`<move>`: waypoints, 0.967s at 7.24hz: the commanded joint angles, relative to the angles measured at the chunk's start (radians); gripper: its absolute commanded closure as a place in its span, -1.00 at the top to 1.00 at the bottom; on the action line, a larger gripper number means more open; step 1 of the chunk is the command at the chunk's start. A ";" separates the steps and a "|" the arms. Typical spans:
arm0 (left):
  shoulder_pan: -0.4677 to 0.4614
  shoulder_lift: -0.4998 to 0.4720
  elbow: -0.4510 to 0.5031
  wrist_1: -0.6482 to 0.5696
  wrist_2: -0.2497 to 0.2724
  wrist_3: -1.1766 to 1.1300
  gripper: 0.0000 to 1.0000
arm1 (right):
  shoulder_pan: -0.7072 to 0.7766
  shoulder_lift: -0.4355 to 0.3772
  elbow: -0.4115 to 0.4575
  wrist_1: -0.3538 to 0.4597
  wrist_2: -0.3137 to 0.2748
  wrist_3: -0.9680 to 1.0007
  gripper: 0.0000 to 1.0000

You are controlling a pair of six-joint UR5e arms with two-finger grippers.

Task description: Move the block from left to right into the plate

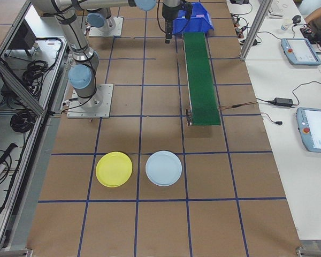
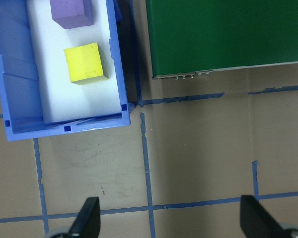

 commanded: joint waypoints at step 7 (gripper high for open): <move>0.058 -0.041 -0.017 0.020 -0.004 0.003 1.00 | 0.000 0.000 0.001 -0.005 0.002 0.000 1.00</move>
